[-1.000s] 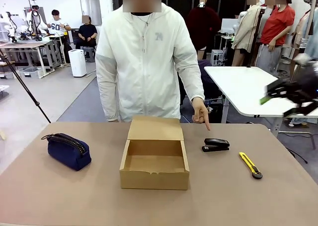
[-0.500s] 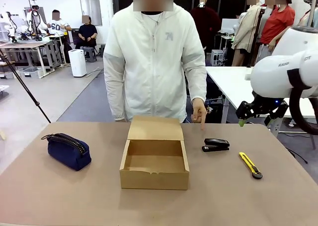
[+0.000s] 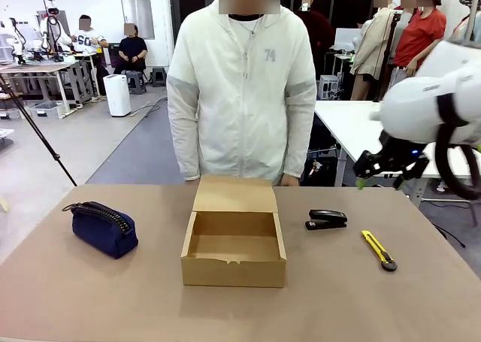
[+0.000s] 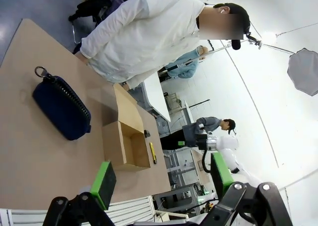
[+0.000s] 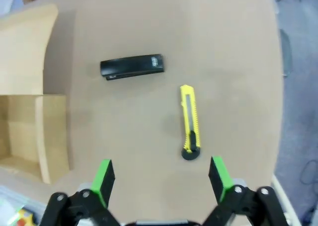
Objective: Pack the items into the box.
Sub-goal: Pick up the item indicated by the person and place it inside the Mailer Box.
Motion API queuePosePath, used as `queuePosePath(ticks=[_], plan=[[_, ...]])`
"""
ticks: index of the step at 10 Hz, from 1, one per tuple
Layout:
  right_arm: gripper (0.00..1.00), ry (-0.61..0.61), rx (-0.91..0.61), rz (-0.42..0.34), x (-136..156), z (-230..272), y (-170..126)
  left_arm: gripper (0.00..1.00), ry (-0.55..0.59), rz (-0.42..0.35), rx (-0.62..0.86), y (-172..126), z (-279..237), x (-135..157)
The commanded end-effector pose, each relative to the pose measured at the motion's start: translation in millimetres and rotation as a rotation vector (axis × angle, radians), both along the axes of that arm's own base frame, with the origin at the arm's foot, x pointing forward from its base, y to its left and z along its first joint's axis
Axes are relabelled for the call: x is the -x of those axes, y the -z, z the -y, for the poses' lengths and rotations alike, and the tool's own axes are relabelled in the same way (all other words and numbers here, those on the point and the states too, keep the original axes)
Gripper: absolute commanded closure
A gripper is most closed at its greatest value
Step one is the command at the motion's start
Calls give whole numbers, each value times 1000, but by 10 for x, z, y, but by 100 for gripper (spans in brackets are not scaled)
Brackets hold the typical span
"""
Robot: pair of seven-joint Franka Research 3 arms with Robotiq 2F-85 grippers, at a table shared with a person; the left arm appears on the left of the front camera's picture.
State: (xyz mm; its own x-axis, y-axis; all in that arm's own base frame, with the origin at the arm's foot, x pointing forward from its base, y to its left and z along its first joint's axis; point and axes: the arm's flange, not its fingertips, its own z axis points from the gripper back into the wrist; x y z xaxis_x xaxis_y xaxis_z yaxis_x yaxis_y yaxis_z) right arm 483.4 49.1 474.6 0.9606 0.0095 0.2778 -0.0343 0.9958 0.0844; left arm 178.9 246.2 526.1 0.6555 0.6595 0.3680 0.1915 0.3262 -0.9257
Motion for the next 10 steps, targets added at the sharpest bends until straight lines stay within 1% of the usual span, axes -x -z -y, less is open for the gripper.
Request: queuePosePath(ticks=[1,2,3,4,5,6,7,8,9,10], plan=[[0,-67,-35,-90,-712,-79,226,0,4,28,2,-15,-19,-7],[0,-54,-10,-112,-949,-199,386,0,4,28,2,-15,-19,-7],[0,12,51,-108,-1133,-291,518,0,4,28,2,-15,-19,-7],[0,-11,50,-153,-1298,-363,648,0,4,28,2,-15,-19,-7],[0,-28,25,-193,-1418,-385,753,0,4,28,2,-15,-19,-7],[0,52,17,-214,-1391,-346,689,0,4,28,2,-15,-19,-7],[0,-38,13,-152,-1285,-312,860,0,4,28,2,-15,-19,-7],[0,-38,13,-152,-1285,-312,860,0,4,28,2,-15,-19,-7],[0,-18,7,-185,-1377,-325,876,0,4,28,2,-15,-19,-7],[0,-239,27,-229,-1460,-263,938,0,4,28,2,-15,-19,-7]])
